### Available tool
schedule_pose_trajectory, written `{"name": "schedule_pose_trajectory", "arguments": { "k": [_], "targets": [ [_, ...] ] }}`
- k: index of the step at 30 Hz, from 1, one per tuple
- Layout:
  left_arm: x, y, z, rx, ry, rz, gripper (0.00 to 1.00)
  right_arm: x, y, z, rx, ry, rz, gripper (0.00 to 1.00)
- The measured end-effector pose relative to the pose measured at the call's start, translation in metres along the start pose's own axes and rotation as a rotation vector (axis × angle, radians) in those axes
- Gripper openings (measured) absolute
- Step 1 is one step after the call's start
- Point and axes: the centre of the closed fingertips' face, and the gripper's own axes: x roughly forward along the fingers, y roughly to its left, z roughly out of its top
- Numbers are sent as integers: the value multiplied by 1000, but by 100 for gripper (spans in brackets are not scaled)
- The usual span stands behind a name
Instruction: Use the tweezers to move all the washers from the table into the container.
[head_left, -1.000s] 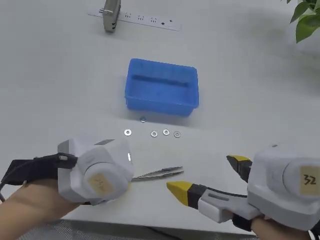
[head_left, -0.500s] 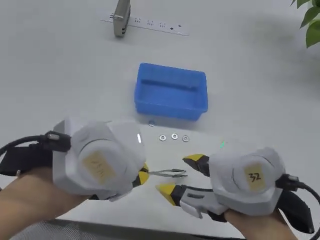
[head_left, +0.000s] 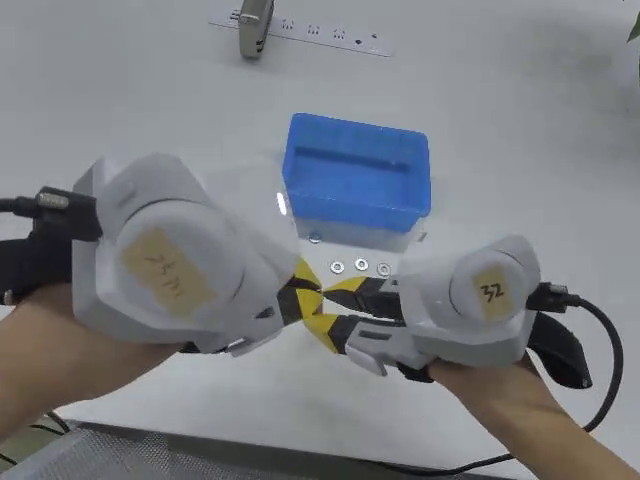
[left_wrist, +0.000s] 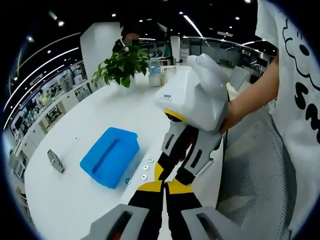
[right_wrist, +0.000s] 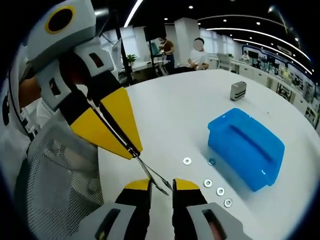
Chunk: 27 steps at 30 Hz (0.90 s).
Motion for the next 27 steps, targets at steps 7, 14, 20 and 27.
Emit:
{"name": "schedule_pose_trajectory", "arguments": {
  "k": [7, 14, 20, 27],
  "targets": [
    [-8, 27, -2, 8, 18, 47, 0, 15, -14, 24, -20, -34, 4, 8],
    [-7, 42, -6, 2, 32, 66, 0, 24, -25, 29, -6, -41, 10, 8],
    [-1, 47, -10, 5, 45, 64, 0, 30, -31, 27, 6, -37, 14, 8],
    [3, 49, -14, 15, 52, 57, 0, 35, -33, 23, 0, -25, 1, 8]
  ]
}}
